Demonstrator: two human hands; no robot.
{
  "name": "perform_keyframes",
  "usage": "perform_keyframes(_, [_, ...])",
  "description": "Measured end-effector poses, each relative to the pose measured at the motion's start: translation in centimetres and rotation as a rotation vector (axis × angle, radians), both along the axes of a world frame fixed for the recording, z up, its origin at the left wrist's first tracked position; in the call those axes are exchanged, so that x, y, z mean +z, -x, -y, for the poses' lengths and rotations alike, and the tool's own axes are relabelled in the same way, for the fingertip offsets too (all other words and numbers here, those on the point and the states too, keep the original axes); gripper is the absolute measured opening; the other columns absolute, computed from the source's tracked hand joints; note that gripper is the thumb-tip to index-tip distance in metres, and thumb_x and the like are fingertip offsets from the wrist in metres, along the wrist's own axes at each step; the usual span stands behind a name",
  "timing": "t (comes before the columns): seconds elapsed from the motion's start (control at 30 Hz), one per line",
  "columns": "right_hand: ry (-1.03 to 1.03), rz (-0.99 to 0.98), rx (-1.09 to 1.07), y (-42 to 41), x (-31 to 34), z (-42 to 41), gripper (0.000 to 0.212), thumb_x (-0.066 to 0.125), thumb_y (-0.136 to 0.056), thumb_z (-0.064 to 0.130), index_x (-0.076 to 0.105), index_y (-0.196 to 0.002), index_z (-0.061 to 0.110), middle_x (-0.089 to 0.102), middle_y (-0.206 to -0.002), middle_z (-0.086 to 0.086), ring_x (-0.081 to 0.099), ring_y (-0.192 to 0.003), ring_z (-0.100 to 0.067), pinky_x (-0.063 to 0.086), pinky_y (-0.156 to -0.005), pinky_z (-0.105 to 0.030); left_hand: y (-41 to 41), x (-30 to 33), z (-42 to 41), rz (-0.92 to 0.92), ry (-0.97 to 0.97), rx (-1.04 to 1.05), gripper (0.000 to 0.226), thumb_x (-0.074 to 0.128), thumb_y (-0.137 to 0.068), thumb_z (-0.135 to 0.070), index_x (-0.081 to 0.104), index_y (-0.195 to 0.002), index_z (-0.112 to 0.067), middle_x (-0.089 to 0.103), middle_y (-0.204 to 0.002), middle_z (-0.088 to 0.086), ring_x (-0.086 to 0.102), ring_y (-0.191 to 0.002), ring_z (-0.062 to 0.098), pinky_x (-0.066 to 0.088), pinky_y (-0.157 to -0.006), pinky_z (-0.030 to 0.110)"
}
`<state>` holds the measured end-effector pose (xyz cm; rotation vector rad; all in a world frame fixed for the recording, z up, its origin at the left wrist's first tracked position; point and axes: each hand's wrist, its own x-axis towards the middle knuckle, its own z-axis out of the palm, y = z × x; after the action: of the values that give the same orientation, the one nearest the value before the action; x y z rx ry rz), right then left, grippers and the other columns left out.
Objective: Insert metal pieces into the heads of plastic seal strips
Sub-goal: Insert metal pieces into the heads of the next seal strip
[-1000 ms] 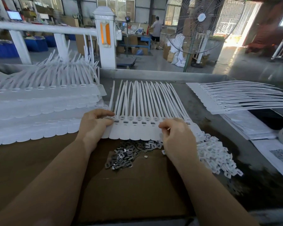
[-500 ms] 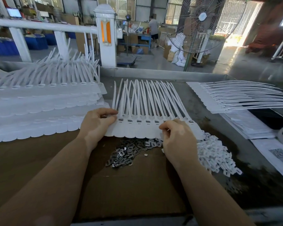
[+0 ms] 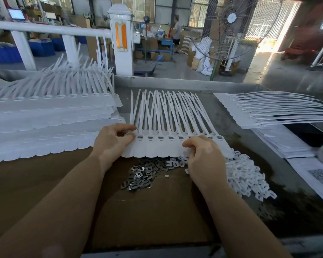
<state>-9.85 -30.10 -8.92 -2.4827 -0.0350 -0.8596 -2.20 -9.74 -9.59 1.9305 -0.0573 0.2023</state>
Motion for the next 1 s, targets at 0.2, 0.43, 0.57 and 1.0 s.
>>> perform_keyframes(0.2, [-0.019, 0.020, -0.018, 0.11, 0.04, -0.02, 0.020, 0.058, -0.078, -0.008, 0.069, -0.091, 0.001, 0.068, -0.090, -0.011, 0.060, -0.090, -0.027, 0.047, -0.084, -0.039, 0.24, 0.15, 0.03, 0.028, -0.062, -0.015, 0.014, 0.068, -0.084, -0.024, 0.069, -0.094, -0.035, 0.064, -0.107, -0.004, 0.056, -0.103, 0.012, 0.043, -0.094, 0.031])
perform_keyframes(0.43, [-0.011, 0.019, -0.035, 0.12, 0.11, -0.01, 0.021, 0.058, -0.077, -0.009, 0.070, -0.089, 0.004, 0.069, -0.088, -0.009, 0.061, -0.088, -0.025, 0.048, -0.083, -0.039, 0.30, 0.30, 0.10, 0.018, -0.085, -0.009, 0.013, 0.068, -0.084, -0.026, 0.069, -0.095, -0.035, 0.065, -0.107, -0.002, 0.057, -0.102, 0.014, 0.045, -0.095, 0.037])
perform_keyframes(0.57, [0.019, 0.010, 0.124, 0.35, 0.46, -0.25, 0.022, 0.057, -0.072, -0.012, 0.068, -0.073, 0.007, 0.065, -0.080, -0.005, 0.058, -0.084, -0.023, 0.046, -0.081, -0.039, 0.41, 0.37, 0.14, 0.019, -0.088, -0.004, 0.013, 0.068, -0.085, -0.026, 0.068, -0.094, -0.035, 0.064, -0.105, -0.002, 0.056, -0.102, 0.015, 0.045, -0.095, 0.037])
perform_keyframes(1.0, [0.256, -0.104, 0.326, 0.54, 0.46, -0.49, 0.005, 0.069, -0.074, 0.015, 0.072, -0.078, 0.015, 0.060, -0.087, 0.005, 0.051, -0.088, -0.014, 0.034, -0.081, -0.027, 0.28, 0.21, 0.05, 0.002, -0.031, -0.014, 0.013, 0.069, -0.084, -0.025, 0.067, -0.085, -0.038, 0.065, -0.094, -0.006, 0.059, -0.092, 0.013, 0.049, -0.086, 0.033])
